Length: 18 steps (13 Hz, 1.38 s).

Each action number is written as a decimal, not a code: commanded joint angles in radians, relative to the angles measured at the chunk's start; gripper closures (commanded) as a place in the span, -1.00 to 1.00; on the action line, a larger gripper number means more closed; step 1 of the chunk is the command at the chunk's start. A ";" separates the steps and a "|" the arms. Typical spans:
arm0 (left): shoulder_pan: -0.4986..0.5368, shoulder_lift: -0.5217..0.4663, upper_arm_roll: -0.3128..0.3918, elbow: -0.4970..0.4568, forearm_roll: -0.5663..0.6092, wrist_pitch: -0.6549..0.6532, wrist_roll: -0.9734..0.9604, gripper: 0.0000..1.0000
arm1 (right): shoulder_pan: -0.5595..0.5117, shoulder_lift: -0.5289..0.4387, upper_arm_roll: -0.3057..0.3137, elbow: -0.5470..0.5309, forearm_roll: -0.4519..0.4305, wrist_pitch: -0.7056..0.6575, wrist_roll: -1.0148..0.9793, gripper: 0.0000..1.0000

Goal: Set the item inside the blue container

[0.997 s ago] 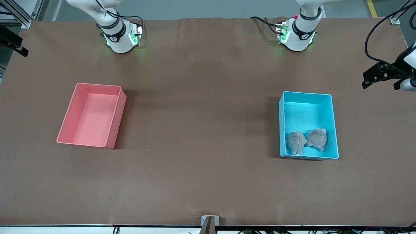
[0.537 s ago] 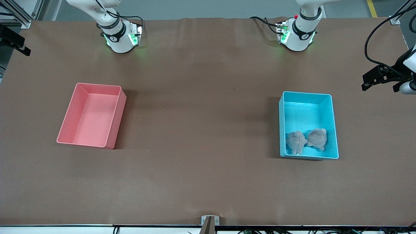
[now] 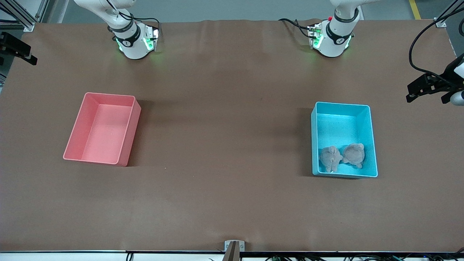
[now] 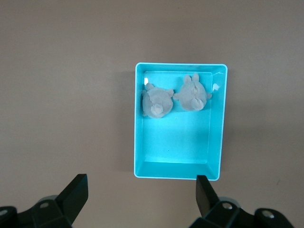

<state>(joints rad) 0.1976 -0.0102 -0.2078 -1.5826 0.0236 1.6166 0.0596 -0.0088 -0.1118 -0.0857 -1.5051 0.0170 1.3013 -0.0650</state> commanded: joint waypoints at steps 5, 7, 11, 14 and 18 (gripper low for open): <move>-0.184 -0.005 0.182 -0.004 -0.018 0.009 0.014 -1.00 | -0.003 -0.006 0.000 -0.001 -0.008 -0.020 0.007 -1.00; -0.193 -0.005 0.189 -0.002 -0.018 0.009 0.014 -1.00 | -0.003 -0.006 0.000 -0.001 -0.008 -0.019 0.007 -1.00; -0.182 -0.007 0.188 -0.002 -0.018 0.009 0.014 -1.00 | -0.002 -0.006 0.000 -0.001 -0.008 -0.020 0.005 -1.00; -0.182 -0.007 0.188 0.001 -0.018 0.009 0.014 -1.00 | -0.003 -0.006 0.000 -0.001 -0.008 -0.020 0.004 -1.00; -0.181 -0.013 0.189 0.007 -0.018 0.026 0.009 -1.00 | -0.002 -0.008 0.000 -0.001 -0.008 -0.020 0.002 -1.00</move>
<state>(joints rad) 0.0163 -0.0103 -0.0253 -1.5814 0.0236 1.6374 0.0596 -0.0093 -0.1119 -0.0886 -1.5051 0.0170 1.2879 -0.0649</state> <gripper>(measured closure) 0.000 0.000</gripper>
